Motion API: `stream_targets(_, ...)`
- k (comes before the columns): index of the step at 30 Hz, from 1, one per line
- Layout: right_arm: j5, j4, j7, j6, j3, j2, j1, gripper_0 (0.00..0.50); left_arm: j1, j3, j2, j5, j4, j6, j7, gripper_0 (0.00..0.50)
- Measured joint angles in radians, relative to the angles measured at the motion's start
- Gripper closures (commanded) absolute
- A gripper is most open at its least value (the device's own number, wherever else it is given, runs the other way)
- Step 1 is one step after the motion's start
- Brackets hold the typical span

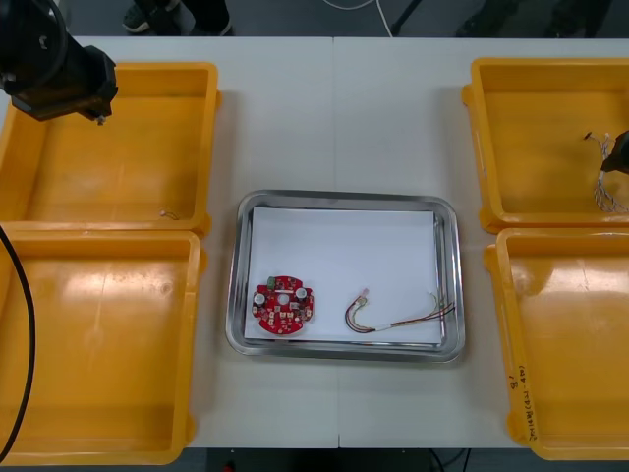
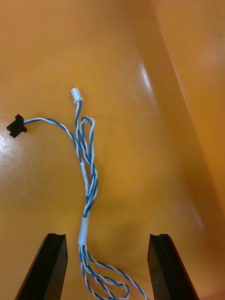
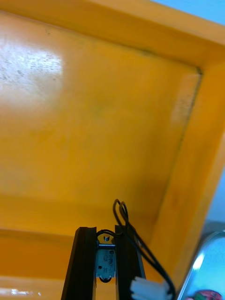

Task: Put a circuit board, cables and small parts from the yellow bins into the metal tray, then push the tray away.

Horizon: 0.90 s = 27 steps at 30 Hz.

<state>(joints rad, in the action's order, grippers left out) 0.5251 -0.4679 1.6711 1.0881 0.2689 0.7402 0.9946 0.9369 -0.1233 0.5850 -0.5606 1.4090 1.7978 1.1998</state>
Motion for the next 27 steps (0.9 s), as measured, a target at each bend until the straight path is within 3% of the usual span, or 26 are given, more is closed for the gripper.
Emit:
stream_targets(9, -0.024, 0.000, -0.039, -0.038, -0.012, -0.031, 0.002, 0.000, 0.000, 0.080, 0.000, -0.122, 0.182, 0.112, -0.425, 0.500)
stream_targets(18, -0.055, 0.001, -0.047, -0.040, -0.042, -0.038, 0.002, 0.000, 0.000, 0.228, 0.000, -0.153, 0.289, 0.114, -0.437, 0.500)
stream_targets(27, -0.058, 0.001, -0.047, -0.068, -0.065, -0.045, 0.002, 0.000, 0.000, 0.393, -0.012, -0.154, 0.319, 0.114, -0.438, 0.500)
